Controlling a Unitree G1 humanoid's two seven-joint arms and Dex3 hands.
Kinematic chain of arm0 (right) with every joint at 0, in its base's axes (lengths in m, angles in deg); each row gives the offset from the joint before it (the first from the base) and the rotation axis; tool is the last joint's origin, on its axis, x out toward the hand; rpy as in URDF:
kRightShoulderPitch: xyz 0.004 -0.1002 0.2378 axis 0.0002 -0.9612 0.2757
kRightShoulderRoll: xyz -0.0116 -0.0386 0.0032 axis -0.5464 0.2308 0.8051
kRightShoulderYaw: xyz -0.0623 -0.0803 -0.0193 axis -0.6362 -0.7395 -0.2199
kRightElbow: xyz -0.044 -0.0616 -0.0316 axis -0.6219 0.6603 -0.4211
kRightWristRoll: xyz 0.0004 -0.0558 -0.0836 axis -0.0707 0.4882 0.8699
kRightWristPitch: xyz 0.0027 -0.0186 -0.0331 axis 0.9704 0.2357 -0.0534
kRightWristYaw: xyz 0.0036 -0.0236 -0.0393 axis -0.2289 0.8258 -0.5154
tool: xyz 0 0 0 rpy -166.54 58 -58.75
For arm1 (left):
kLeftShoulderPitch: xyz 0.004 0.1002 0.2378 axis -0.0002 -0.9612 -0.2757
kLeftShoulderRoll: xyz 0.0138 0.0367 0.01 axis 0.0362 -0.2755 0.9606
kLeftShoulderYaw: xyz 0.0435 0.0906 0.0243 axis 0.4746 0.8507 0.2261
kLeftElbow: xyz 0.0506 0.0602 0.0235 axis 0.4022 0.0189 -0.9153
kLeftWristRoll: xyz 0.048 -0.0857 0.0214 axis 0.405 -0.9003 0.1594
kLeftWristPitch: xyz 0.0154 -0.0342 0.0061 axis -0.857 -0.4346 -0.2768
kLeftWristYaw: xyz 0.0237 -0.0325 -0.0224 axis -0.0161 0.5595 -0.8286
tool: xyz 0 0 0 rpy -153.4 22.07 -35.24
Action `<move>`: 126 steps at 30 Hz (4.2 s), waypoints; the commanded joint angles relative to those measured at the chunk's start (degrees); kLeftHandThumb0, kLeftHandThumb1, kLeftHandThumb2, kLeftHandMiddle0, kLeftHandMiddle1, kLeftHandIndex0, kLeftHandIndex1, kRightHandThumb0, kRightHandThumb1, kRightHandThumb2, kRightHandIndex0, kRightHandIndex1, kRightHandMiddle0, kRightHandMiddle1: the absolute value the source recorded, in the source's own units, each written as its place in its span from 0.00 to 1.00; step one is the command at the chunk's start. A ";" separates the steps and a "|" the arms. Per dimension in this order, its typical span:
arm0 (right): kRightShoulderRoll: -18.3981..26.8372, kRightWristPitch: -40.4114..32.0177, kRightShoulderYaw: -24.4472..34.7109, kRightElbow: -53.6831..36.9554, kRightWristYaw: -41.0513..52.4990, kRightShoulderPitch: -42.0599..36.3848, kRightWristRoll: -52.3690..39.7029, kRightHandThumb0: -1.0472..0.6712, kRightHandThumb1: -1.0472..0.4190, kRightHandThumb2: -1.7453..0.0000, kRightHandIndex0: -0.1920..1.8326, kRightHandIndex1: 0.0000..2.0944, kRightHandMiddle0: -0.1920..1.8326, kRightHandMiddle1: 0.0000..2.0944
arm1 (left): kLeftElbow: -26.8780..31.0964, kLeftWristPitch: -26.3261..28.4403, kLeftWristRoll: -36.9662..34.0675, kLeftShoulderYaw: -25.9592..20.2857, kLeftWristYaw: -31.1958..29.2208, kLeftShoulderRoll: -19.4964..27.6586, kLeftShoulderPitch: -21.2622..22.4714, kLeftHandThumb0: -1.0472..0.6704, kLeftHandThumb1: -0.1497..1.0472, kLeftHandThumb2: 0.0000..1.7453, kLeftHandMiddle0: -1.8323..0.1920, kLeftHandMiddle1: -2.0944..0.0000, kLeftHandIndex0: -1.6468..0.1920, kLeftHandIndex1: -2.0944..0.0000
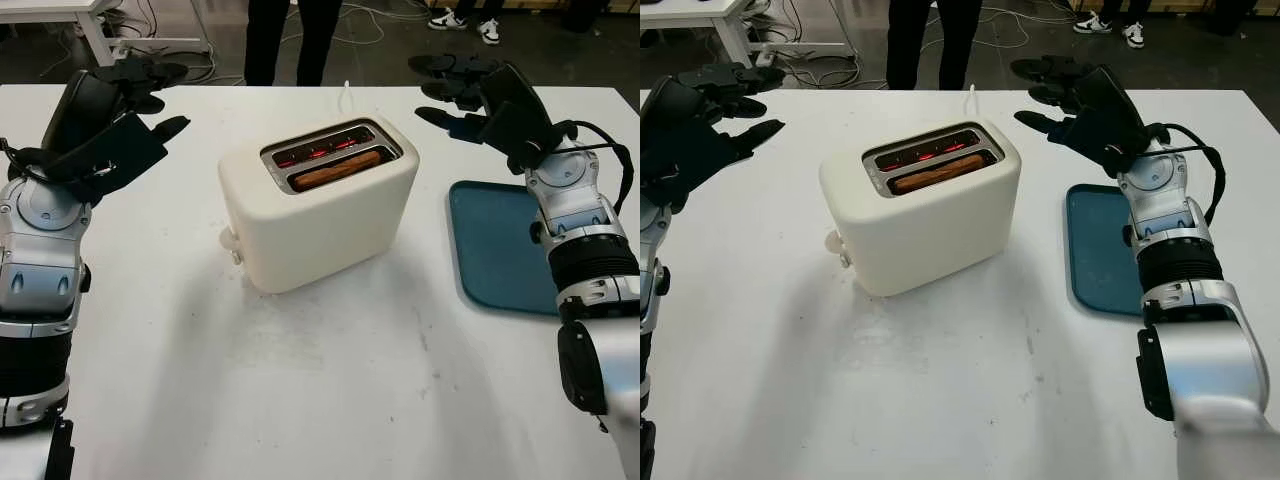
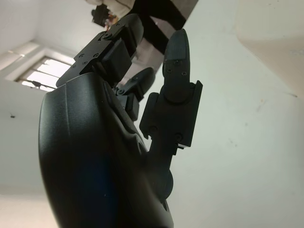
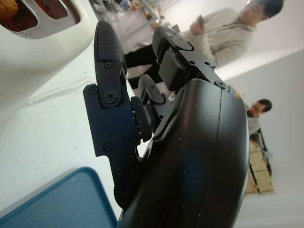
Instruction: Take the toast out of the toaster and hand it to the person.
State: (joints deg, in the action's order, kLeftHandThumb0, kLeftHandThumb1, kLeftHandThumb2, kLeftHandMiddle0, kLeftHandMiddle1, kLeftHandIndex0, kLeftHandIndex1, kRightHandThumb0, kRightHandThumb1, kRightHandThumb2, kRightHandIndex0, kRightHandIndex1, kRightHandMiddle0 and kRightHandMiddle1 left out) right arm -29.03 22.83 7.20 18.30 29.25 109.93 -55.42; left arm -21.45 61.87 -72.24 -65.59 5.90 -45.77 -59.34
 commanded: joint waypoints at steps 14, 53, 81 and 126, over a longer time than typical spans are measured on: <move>-0.14 -1.38 0.36 -0.79 0.58 -0.79 -0.63 0.27 0.09 0.88 0.39 0.00 0.37 0.00 | -0.26 -0.02 0.00 -0.56 0.03 -0.18 0.34 0.36 0.89 0.11 0.75 0.63 0.57 0.99; -0.19 -1.97 0.22 -1.61 0.81 -0.93 -0.34 0.27 0.09 0.88 0.39 0.00 0.37 0.00 | -0.01 -0.67 0.78 -0.32 -0.22 0.14 -0.20 0.36 0.89 0.12 0.75 0.62 0.57 0.99; -0.28 -2.61 0.12 -2.04 0.84 -1.10 -0.28 0.25 0.09 0.88 0.39 0.00 0.37 0.00 | -0.39 -1.39 0.40 -0.55 -0.19 0.09 -0.45 0.37 0.89 0.12 0.74 0.63 0.57 0.99; -0.14 -0.32 0.18 -0.09 0.94 -0.51 -0.33 0.25 0.09 0.88 0.38 0.00 0.37 0.00 | 0.37 0.99 -0.17 -0.75 -0.47 -0.64 0.40 0.37 0.89 0.11 0.76 0.63 0.58 0.99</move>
State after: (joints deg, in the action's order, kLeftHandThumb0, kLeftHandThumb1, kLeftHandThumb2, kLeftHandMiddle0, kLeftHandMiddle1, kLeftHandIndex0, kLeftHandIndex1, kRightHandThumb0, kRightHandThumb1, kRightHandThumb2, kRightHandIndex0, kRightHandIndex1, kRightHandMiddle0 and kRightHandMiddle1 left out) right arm -29.04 21.08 7.26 17.62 30.12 109.64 -55.26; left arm -21.56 62.18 -72.24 -66.04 5.54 -46.24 -59.32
